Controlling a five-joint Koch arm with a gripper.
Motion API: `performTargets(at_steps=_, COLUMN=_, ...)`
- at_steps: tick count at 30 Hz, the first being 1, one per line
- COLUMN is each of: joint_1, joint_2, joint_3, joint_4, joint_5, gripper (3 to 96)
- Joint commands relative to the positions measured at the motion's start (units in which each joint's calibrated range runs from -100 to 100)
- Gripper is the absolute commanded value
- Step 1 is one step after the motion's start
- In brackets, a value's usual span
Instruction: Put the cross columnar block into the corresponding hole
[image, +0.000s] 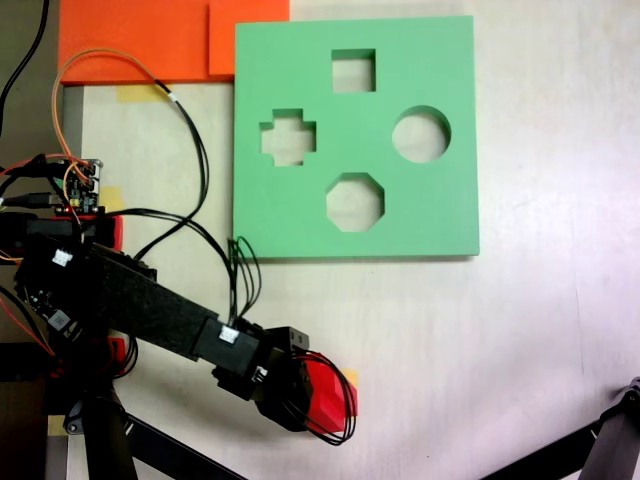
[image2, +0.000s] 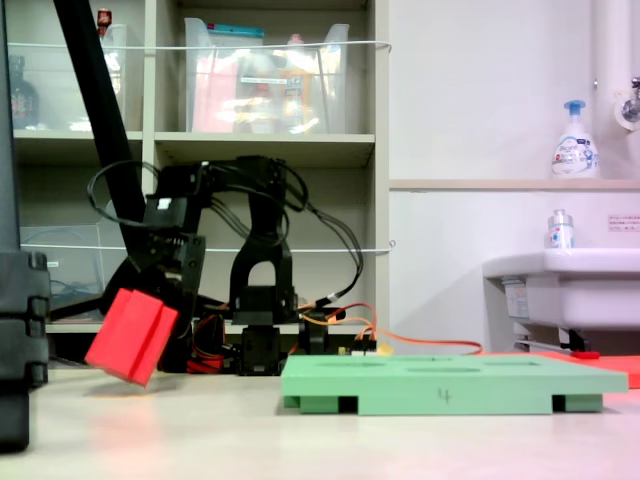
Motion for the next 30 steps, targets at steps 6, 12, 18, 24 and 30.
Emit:
performTargets(at_steps=6, joint_1=3.03, joint_2=-10.87, joint_3=4.94, joint_4=-5.47, joint_5=2.44, gripper=26.4)
performTargets(at_steps=12, joint_1=8.55, joint_2=-16.73, joint_3=8.33, joint_4=-11.44, joint_5=8.89, gripper=26.4)
performTargets(at_steps=18, joint_1=16.12, joint_2=-22.04, joint_3=11.43, joint_4=-15.48, joint_5=16.41, gripper=27.0)
performTargets(at_steps=24, joint_1=22.66, joint_2=-22.6, joint_3=12.82, joint_4=-18.08, joint_5=23.25, gripper=27.0)
performTargets(at_steps=30, joint_1=28.08, joint_2=-22.18, joint_3=14.22, joint_4=-18.08, joint_5=28.28, gripper=27.0)
